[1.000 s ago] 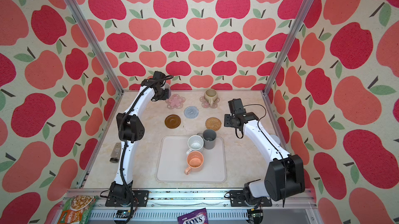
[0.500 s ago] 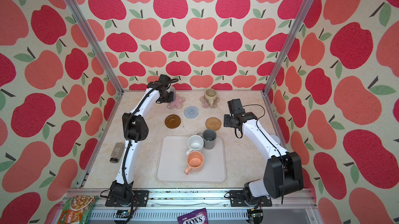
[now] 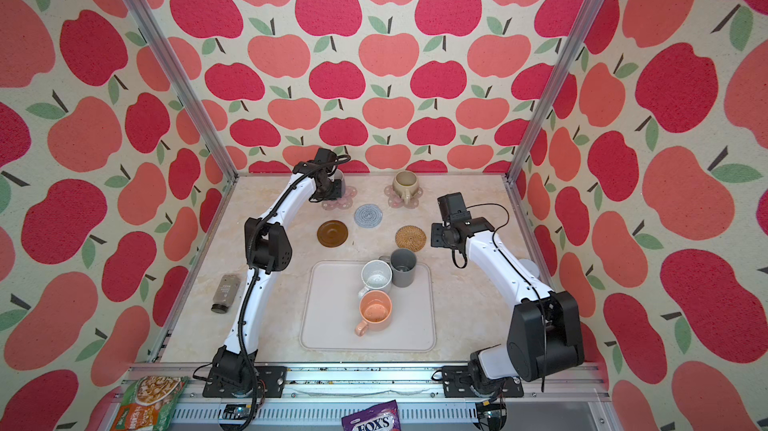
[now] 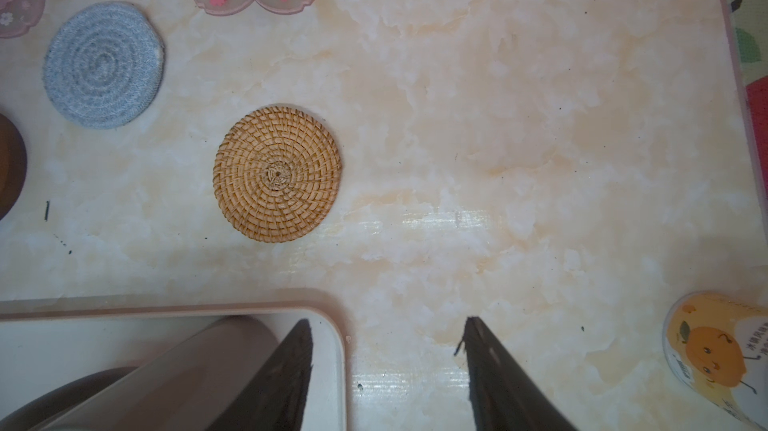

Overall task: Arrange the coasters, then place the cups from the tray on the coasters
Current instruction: 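Hold the pale pink mug with the left gripper above the pink flower coaster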

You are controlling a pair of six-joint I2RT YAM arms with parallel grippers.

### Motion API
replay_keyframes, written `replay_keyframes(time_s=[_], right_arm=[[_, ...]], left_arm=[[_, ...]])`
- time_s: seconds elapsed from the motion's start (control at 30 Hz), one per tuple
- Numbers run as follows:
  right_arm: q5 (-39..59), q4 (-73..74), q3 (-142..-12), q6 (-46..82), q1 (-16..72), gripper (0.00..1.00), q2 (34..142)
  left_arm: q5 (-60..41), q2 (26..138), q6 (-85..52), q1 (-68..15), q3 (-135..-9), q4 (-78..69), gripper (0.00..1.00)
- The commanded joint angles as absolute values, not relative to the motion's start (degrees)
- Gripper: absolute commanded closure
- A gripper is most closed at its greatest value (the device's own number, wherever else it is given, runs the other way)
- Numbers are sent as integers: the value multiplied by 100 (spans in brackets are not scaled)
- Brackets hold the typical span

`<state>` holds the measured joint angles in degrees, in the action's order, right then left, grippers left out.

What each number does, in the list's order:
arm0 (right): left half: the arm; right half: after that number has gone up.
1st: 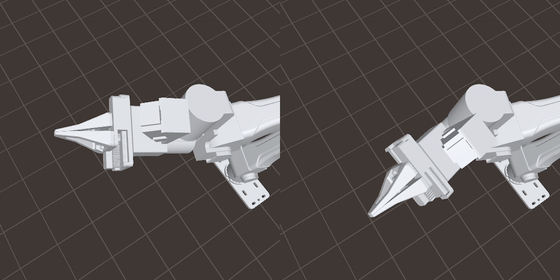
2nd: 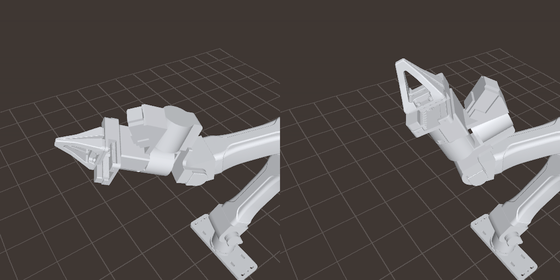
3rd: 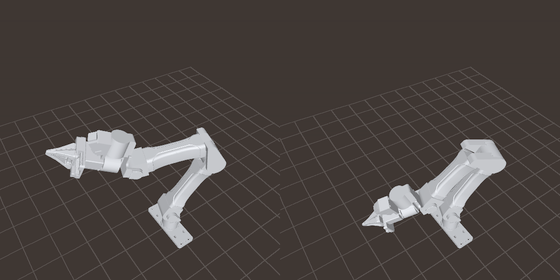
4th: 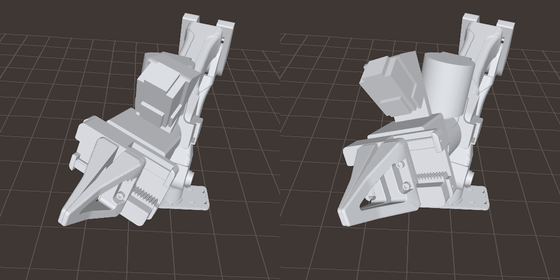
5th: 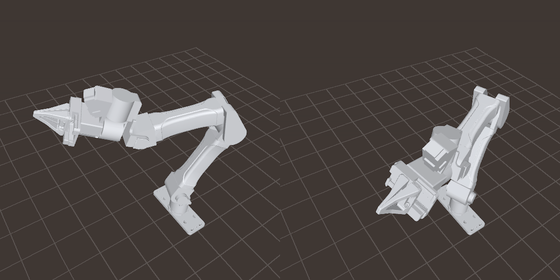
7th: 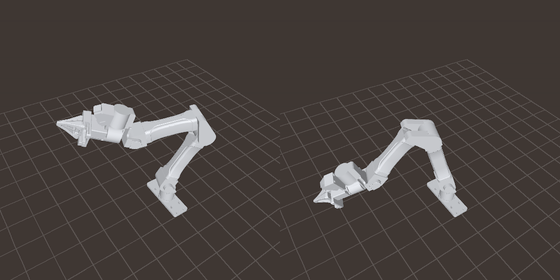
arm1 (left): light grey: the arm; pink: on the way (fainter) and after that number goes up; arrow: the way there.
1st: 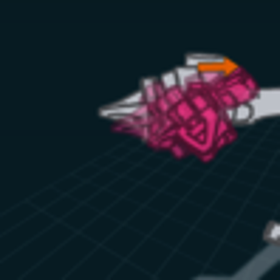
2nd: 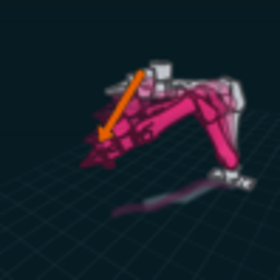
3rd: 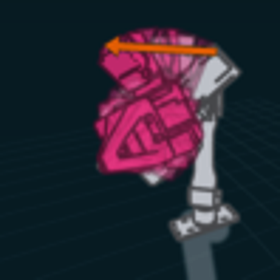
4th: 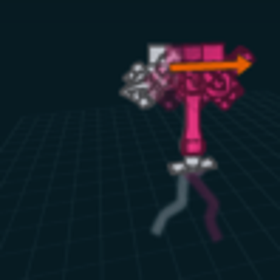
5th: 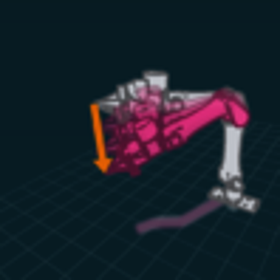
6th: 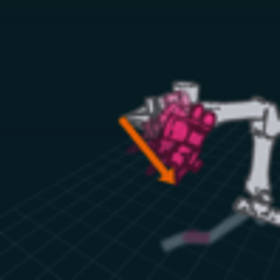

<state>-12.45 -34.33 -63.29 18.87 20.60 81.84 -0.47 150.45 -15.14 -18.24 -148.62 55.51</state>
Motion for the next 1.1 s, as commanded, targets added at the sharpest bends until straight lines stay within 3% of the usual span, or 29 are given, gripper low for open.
replay_keyframes(time_s=[0.0, 1.07], right_arm=[[-1311, -3507, -6254, 1815, 2039, 39, 8218], [-969, -3487, -6461, 1997, 2044, 40, 8843]], left_arm=[[55, 14985, -1552, -1802, -15126, 5173, 100], [247, 15355, -1321, -1872, -15144, 5388, 99]])
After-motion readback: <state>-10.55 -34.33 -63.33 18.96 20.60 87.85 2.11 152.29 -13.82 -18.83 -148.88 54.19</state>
